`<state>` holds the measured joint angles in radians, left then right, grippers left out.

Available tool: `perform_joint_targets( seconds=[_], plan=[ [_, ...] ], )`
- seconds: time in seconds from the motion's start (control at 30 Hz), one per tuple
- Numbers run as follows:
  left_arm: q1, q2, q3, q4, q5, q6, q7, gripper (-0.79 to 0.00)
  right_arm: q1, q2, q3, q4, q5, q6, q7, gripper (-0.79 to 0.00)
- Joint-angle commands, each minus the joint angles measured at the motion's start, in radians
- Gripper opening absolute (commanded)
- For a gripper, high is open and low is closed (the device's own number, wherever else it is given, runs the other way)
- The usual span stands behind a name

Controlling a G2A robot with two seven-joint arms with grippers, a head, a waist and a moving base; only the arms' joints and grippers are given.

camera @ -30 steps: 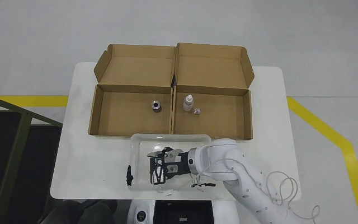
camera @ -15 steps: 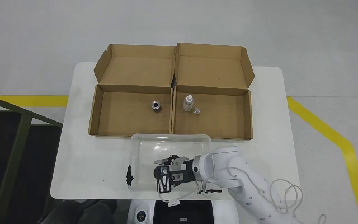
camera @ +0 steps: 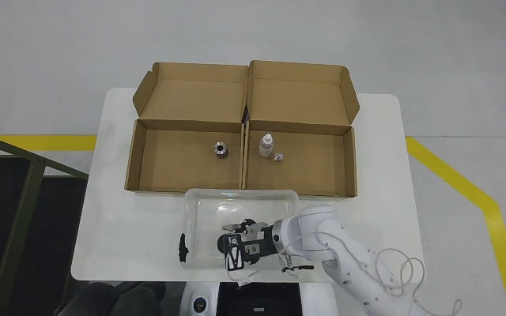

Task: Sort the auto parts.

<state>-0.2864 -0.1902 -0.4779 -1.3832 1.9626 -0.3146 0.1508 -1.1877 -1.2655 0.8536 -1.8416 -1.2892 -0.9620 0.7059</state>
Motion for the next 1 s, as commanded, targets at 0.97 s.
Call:
perform_joint_targets(
  seconds=[0.97],
  plan=[
    [0.000, 0.000, 0.000, 0.000, 0.000, 0.000, 0.000, 0.000, 0.160, -0.030, -0.156, 0.174, -0.021, 0.066, -0.090, -0.539]
  ],
)
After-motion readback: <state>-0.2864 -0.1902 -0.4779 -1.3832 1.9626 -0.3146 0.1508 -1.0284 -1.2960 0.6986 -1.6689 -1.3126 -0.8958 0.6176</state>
